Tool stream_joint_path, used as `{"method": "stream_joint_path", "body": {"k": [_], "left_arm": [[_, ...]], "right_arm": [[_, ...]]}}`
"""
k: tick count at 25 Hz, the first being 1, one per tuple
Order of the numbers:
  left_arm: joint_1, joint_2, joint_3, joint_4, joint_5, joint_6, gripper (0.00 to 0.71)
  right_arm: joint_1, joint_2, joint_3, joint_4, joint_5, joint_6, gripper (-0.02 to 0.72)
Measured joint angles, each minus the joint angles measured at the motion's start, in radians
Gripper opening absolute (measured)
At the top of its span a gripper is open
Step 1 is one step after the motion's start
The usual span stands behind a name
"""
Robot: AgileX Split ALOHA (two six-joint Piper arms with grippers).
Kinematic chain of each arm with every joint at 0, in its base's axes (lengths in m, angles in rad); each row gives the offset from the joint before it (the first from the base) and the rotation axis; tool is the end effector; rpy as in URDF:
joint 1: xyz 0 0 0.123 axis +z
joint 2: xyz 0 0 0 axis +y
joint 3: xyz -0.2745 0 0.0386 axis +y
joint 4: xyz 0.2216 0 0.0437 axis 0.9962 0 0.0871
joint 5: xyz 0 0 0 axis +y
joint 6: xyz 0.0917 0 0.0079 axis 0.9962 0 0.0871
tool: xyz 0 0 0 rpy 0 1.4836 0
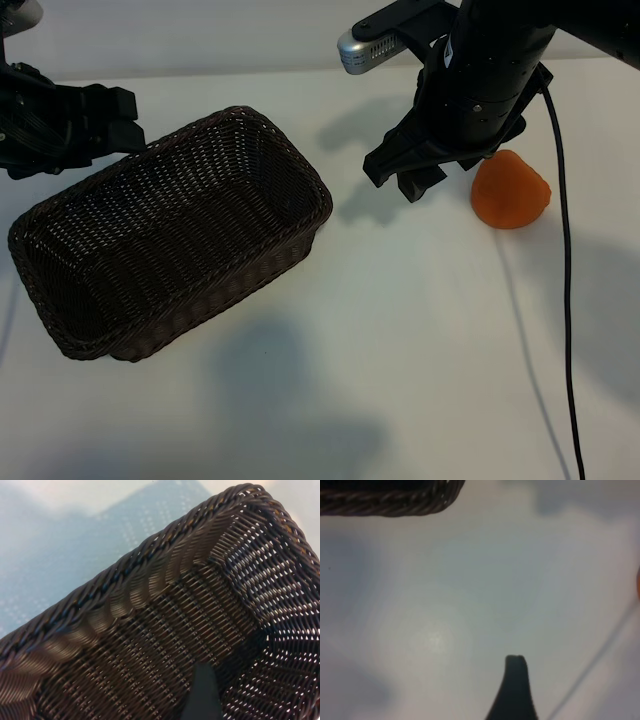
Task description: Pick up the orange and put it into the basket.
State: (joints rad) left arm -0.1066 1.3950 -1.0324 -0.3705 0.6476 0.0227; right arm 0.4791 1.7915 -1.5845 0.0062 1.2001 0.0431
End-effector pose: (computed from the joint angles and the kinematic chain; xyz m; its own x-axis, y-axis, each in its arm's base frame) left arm 0.2655 -0.0487 0.2924 -0.8087 -0.1825 -0.5591 0.0196 0.9417 -0.3358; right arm 0.3071 0.1601 0.2904 -0.8797 -0.4059 -0.2478 -0.4228 0.9061 0.0168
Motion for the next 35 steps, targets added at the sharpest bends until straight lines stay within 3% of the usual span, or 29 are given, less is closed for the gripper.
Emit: {"method": "stream_joint_path", "body": {"k": [35], "left_arm": [[0.000,0.000,0.000,0.000,-0.015,0.002,0.588]], "right_arm": [[0.000,0.000,0.000,0.000,0.000,0.000,0.570]]}}
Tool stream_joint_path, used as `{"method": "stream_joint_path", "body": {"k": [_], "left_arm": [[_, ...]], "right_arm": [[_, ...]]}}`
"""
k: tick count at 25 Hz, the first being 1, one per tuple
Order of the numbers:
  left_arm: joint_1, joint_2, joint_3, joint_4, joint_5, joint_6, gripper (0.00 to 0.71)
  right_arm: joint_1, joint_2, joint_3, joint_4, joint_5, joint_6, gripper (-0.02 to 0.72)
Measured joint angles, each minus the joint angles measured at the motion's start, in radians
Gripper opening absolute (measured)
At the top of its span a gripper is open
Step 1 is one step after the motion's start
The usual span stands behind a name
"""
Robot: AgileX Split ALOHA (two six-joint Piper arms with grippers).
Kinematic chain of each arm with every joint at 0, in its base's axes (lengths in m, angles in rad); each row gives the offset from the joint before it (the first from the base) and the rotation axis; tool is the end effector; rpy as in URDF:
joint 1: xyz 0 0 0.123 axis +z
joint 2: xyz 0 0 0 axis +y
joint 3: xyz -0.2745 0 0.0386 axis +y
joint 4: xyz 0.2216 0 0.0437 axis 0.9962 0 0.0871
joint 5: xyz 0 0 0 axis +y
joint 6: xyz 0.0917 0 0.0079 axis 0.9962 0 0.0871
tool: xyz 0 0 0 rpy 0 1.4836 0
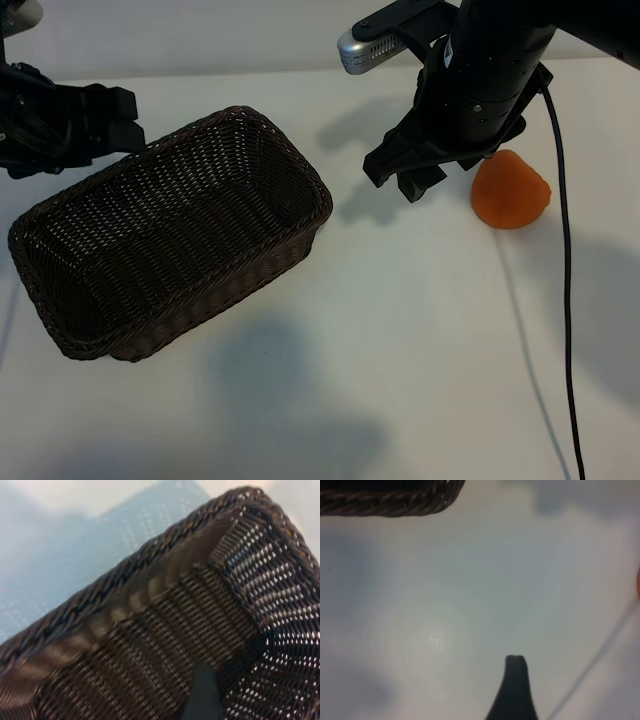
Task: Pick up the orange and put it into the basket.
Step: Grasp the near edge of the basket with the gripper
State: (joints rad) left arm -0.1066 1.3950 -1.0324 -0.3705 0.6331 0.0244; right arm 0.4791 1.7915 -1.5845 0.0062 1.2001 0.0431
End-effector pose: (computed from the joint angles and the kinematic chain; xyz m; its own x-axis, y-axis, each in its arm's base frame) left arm 0.2666 -0.0484 0.2932 -0.8001 -0.1850 -0.5706 0.0208 0.9421 -0.3346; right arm 0.3071 0.1601 0.2904 -0.8797 -0.4059 -0.2478 -0.4228 0.9061 0.0168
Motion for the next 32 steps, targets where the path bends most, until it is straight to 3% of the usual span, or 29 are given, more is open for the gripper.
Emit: {"method": "stream_joint_path", "body": {"k": [7,15,18,27,32], "left_arm": [[0.000,0.000,0.000,0.031,0.037,-0.073,0.588],[0.000,-0.018,0.000,0.370,0.168,-0.395,0.588],[0.000,-0.043,0.020,0.437,0.182,-0.499,0.588],[0.000,-0.051,0.179,0.450,0.138,-0.572,0.588],[0.000,-0.051,0.207,0.433,0.110,-0.580,0.588]], "right_arm": [[0.000,0.000,0.000,0.000,0.000,0.000,0.570],[0.000,0.000,0.000,0.003,-0.061,0.000,0.570],[0.000,0.000,0.000,0.004,-0.079,0.000,0.570],[0.000,0.000,0.000,0.006,-0.082,0.000,0.570],[0.000,0.000,0.000,0.003,-0.082,0.000,0.570]]}}
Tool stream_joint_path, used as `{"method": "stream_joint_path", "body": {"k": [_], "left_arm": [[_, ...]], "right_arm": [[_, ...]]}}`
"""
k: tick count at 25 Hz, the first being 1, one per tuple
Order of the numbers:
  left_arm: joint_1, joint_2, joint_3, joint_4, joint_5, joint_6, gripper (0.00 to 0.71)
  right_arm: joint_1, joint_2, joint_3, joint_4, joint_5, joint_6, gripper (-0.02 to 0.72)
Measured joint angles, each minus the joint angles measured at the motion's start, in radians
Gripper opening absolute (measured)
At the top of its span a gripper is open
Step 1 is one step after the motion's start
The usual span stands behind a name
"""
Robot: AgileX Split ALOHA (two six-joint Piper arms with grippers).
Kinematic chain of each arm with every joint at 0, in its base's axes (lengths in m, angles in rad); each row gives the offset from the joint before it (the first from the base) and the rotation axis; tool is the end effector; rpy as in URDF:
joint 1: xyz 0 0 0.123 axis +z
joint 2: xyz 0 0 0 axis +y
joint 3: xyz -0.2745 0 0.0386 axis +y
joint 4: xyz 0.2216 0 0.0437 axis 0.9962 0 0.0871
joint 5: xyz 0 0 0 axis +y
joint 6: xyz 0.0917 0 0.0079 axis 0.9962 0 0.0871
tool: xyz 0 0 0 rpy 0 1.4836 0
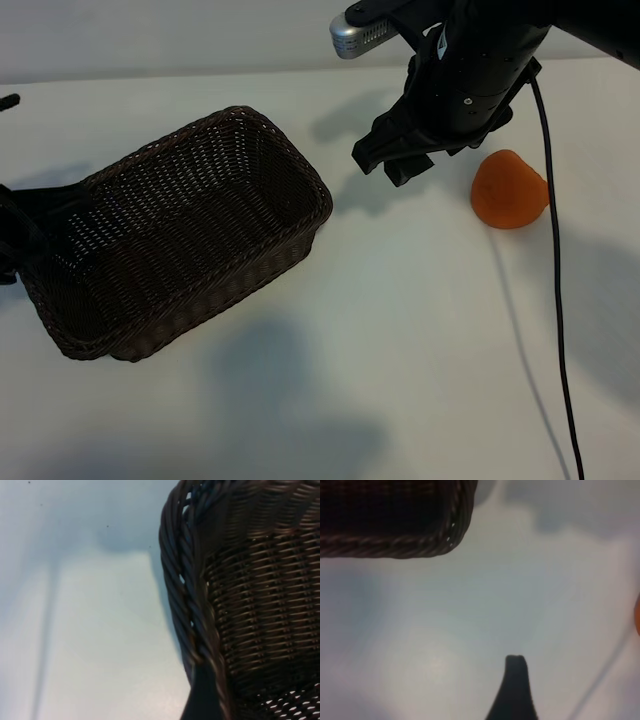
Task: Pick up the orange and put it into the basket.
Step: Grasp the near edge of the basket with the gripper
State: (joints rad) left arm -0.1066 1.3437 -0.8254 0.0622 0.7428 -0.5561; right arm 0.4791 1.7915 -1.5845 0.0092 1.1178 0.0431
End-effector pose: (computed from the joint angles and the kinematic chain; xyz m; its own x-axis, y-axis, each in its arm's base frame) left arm 0.2246 -0.0201 0.2425 -0.8439 -0.4005 -0.3570 -0.3691 0.9163 -0.1554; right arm 0.3134 0.1637 0.2926 -0.8595 -0.3934 -0.3263 -0.4233 0.9057 0.0232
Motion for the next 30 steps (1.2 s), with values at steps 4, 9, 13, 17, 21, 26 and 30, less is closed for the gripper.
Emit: {"method": "stream_joint_path", "body": {"k": [4,9,13,17,21,26,30], "left_arm": [[0.000,-0.007,-0.001,-0.006,0.000,-0.006,0.588],[0.000,-0.008,-0.001,-0.005,0.001,-0.052,0.588],[0.000,-0.008,0.000,-0.005,0.009,-0.067,0.588],[0.000,-0.008,0.000,0.007,0.024,-0.073,0.588],[0.000,-0.010,0.050,0.019,0.001,-0.105,0.588],[0.000,-0.010,0.145,0.022,-0.110,-0.138,0.588],[0.000,-0.001,0.157,0.024,-0.193,-0.151,0.588]], "right_arm": [[0.000,0.000,0.000,-0.002,0.002,0.000,0.570],[0.000,0.000,0.000,-0.003,0.004,-0.003,0.570],[0.000,0.000,0.000,-0.003,0.007,-0.005,0.570],[0.000,0.000,0.000,-0.009,0.012,-0.005,0.570],[0.000,0.000,0.000,-0.009,0.017,-0.005,0.570],[0.000,0.000,0.000,-0.009,0.028,-0.006,0.570],[0.000,0.000,0.000,-0.009,0.031,-0.007,0.570]]}}
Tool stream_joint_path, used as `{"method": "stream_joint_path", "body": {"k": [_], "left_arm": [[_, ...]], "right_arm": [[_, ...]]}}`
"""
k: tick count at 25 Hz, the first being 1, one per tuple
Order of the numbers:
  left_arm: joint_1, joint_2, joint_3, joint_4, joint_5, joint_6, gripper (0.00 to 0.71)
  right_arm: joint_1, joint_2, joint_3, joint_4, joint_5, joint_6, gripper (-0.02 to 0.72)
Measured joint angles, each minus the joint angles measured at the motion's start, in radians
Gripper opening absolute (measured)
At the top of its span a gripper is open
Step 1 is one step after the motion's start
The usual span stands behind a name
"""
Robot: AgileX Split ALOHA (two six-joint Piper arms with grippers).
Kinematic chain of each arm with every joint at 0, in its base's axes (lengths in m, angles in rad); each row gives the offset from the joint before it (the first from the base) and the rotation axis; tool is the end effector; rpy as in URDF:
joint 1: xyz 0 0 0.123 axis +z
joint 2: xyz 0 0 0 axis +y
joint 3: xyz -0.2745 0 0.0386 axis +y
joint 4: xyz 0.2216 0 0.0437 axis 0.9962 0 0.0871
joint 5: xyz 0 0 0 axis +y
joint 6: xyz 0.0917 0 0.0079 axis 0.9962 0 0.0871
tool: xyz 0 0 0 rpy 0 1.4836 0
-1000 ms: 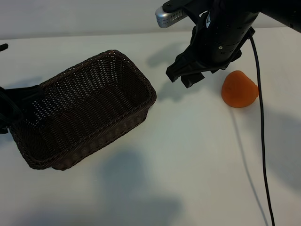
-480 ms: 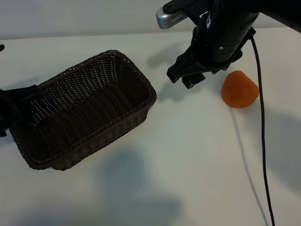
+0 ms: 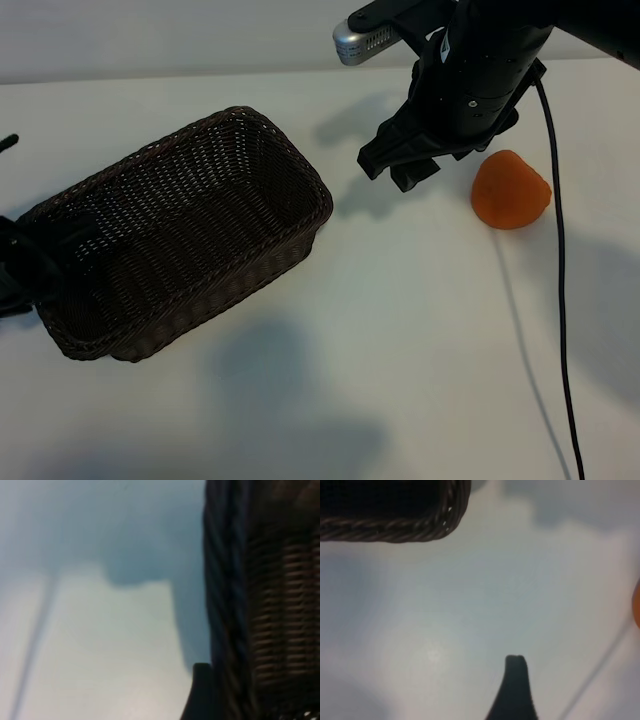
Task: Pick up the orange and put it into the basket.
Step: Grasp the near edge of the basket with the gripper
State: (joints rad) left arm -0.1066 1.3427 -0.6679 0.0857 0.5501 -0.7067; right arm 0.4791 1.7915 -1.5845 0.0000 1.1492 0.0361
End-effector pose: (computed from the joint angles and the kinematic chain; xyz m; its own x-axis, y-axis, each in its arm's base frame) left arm 0.2137 -0.0187 0.2114 -0.7786 -0.5115 -0.3634 -0.4634 0.8593 -0.2166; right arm 0.3114 0.1617 0.2917 -0.8634 -0.4078 -0.2970 -0.4301 0.9027 0.0107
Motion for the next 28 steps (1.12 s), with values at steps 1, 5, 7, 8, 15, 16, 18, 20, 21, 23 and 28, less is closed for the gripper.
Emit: {"method": "stream_joint_path", "body": {"k": [1,5,7,8,15,16,18,20,21,23,28], "left_arm": [[0.000,0.008,0.000,0.001,-0.010,-0.002,0.588],[0.000,0.059,0.000,0.008,-0.038,-0.004,0.588],[0.000,0.095,0.000,0.007,-0.056,-0.004,0.588],[0.000,0.113,0.000,0.007,-0.067,-0.004,0.588],[0.000,0.208,0.001,-0.007,-0.122,-0.004,0.588],[0.000,0.219,0.001,-0.014,-0.126,-0.004,0.588],[0.000,0.241,0.001,-0.026,-0.141,-0.002,0.588],[0.001,0.258,0.001,-0.040,-0.155,0.010,0.588],[0.002,0.266,0.001,-0.046,-0.163,0.015,0.585],[0.003,0.278,0.001,-0.052,-0.167,0.020,0.569],[0.005,0.295,0.000,-0.074,-0.193,0.030,0.451]], "right_arm": [[0.000,0.000,0.000,0.000,0.002,0.000,0.570],[0.000,0.000,0.000,0.000,0.006,0.000,0.570],[0.000,0.000,0.000,0.000,0.011,0.000,0.570],[0.000,0.000,0.000,0.000,0.015,0.000,0.570],[0.000,0.000,0.000,0.000,0.021,0.000,0.570],[0.000,0.000,0.000,0.000,0.021,0.000,0.570],[0.000,0.000,0.000,0.000,0.021,0.000,0.570],[0.000,0.000,0.000,0.000,0.022,0.000,0.570],[0.000,0.000,0.000,0.000,0.022,0.000,0.570],[0.000,0.000,0.000,0.000,0.024,0.000,0.570],[0.000,0.000,0.000,0.000,0.025,0.000,0.570]]}}
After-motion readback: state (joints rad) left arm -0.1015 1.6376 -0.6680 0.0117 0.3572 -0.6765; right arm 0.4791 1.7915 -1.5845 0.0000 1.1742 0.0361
